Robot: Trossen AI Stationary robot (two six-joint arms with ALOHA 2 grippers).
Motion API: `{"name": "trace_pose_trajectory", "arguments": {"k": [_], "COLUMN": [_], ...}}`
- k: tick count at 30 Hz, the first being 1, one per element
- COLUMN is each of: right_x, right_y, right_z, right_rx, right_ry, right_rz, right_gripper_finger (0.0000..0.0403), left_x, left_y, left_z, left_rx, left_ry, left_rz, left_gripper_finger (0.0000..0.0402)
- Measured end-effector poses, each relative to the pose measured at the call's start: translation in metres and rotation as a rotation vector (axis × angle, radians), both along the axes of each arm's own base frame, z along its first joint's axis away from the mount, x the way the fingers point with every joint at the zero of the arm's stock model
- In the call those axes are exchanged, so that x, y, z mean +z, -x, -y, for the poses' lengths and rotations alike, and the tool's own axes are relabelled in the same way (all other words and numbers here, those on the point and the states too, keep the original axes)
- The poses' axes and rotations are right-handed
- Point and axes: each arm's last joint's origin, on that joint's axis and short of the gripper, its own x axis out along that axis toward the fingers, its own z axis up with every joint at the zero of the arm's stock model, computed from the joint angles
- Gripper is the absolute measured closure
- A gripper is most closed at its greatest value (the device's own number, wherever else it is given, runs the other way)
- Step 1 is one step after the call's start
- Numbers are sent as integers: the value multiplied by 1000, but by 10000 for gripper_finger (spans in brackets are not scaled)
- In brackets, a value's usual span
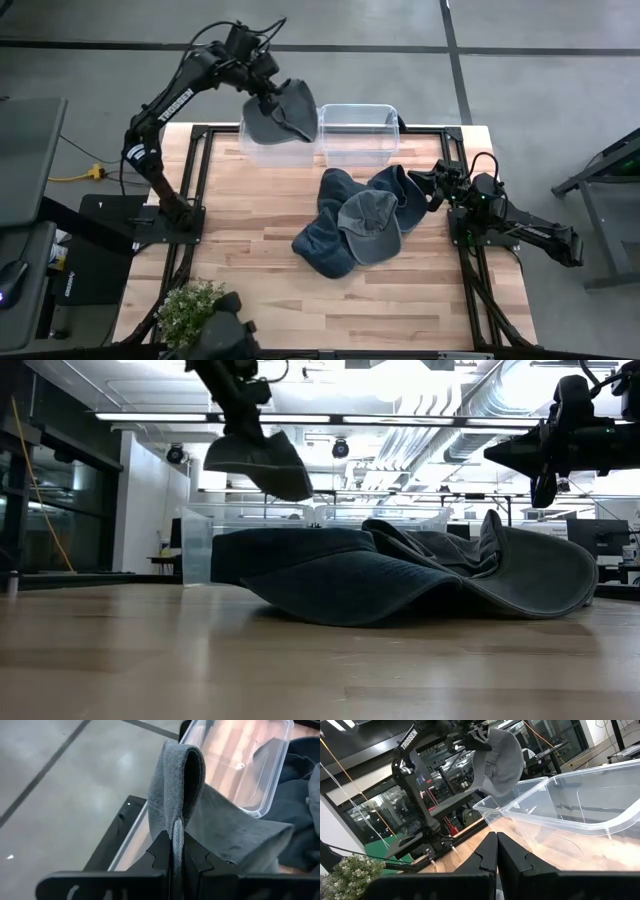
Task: Pick & Place hat
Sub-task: Put the left gray cap into the left transparent bin
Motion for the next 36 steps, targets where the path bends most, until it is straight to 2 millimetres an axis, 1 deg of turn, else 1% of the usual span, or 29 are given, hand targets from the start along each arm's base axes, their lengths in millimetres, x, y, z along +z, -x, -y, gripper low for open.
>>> {"name": "trace_pose_trajectory", "arguments": {"k": [6, 11, 18, 21, 25, 31, 36], "right_x": [0, 0, 0, 0, 0, 0, 0], "right_y": [0, 0, 0, 0, 0, 0, 0], "right_z": [0, 0, 0, 0, 0, 0, 0], "right_rx": [0, 0, 0, 0, 0, 0, 0], "right_ry": [0, 0, 0, 0, 0, 0, 0], "right_rz": [0, 0, 0, 0, 0, 0, 0], "right_gripper_finger": [402, 402, 402, 402, 402, 402, 402], "left_x": [-22, -34, -48, -52, -52, -50, -50], "left_y": [-13, -18, -17, -19, -19, -24, -24], "left_z": [-15, -22, -24, -26, -27, -26, -26], "left_rx": [6, 37, 70, 73, 86, 81, 95], "left_ry": [51, 77, 125, 130, 119, 86, 76], "left_rz": [-37, -81, -183, -192, -206, -192, -206], "left_gripper_finger": [391, 391, 392, 390, 359, 309, 268]}}
